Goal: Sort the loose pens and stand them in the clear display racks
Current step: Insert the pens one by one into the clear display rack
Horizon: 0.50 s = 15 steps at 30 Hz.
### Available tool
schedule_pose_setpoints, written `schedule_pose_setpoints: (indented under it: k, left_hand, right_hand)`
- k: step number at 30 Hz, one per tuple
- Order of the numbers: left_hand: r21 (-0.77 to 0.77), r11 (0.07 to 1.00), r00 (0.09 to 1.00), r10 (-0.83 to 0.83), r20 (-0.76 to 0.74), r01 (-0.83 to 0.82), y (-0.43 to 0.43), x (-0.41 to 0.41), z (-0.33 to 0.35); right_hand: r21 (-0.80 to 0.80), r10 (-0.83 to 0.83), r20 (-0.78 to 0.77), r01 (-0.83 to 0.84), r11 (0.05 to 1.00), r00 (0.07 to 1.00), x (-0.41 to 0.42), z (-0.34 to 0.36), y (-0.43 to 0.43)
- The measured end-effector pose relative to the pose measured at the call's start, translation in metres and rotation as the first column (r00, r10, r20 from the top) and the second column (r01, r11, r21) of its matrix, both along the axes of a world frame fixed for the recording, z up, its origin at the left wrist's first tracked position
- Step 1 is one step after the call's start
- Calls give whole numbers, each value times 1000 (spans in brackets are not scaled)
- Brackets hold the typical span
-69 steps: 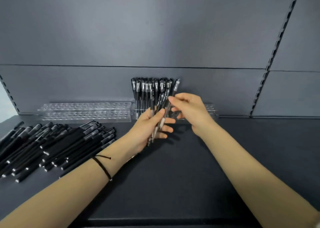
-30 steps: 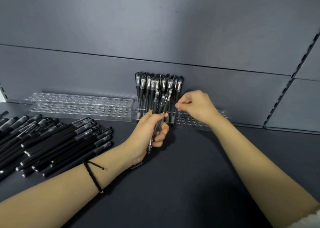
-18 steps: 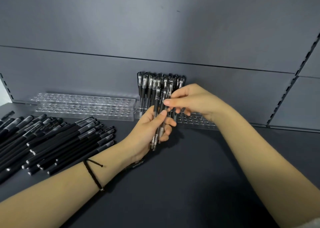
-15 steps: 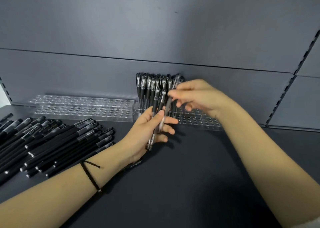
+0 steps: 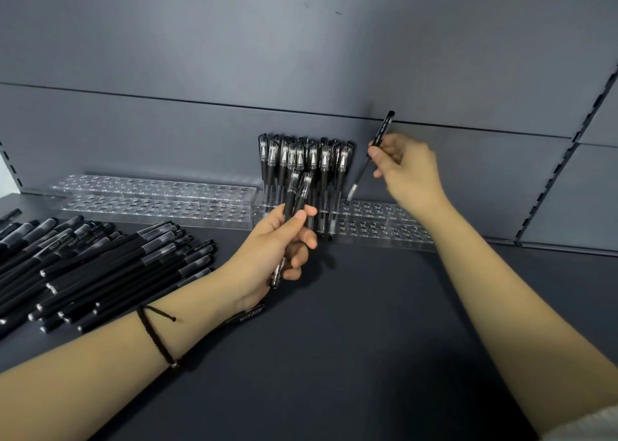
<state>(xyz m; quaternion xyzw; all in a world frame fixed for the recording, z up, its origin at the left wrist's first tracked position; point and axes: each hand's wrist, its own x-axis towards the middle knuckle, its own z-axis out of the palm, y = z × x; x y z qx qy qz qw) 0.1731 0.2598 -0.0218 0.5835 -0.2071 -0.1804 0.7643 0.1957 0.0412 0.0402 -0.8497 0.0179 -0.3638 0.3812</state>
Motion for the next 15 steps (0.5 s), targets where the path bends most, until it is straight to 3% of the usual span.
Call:
schedule_pose_setpoints:
  k: [4, 8, 15]
  left_hand:
    - [-2, 1000, 1000, 1, 1, -1, 1, 0, 0]
    - [3, 1000, 1000, -11, 14, 11, 1, 1, -1]
    - [15, 1000, 1000, -16, 9, 16, 1, 2, -2]
  right_hand:
    - [-68, 7, 12, -6, 998, 1000, -3, -2, 5]
    - [-227, -21, -81, 2, 974, 996, -3, -10, 10]
    - [-306, -18, -192, -42, 951, 981, 2, -25, 14]
